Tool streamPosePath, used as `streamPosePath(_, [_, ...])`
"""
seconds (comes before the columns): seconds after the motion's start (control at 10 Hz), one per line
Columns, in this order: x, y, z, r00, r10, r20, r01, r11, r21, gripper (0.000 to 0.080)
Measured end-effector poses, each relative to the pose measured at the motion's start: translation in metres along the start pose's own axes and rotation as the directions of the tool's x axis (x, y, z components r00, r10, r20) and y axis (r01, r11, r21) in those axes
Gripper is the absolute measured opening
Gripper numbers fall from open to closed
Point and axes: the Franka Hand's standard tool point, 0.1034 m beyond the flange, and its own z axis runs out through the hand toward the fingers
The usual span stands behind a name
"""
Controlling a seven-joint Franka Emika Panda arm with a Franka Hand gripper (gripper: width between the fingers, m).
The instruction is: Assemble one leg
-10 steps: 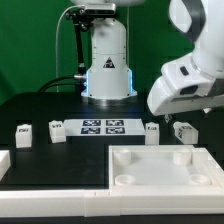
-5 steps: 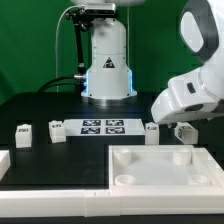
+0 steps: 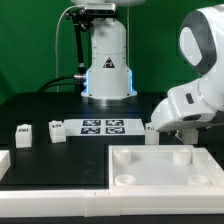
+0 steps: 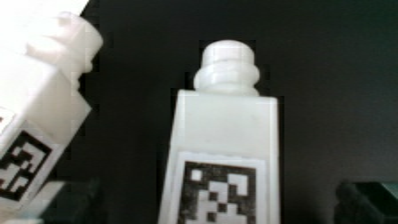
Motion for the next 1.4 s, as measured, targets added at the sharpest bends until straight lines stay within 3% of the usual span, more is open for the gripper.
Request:
streamPosePath(0.1, [0.000,-0.001,-0.001,1.000,-0.001,-0.001,0.001,1.000,-0.001,0.0649])
streamPosePath(0.3, [0.000,-0.002,0.000,1.000,-0.004,-0.001,0.004,1.000,-0.002,0.0397])
streamPosePath(0.4, [0.000,-0.002,0.000,1.000,-0.004,-0.001,0.004,1.000,-0.002,0.0397])
streamPosePath(0.5, [0.000,-0.002,0.000,1.000,-0.005,-0.001,0.005,1.000,-0.002,0.0288])
streamPosePath(1.0, [-0.002,0.001,-0.006,1.000,-0.024,-0.002,0.024,1.000,-0.003,0.0288])
streamPosePath(1.4, [-0.014,0.012,-0.042,0.999,-0.036,-0.003,0.036,0.999,-0.013,0.0290])
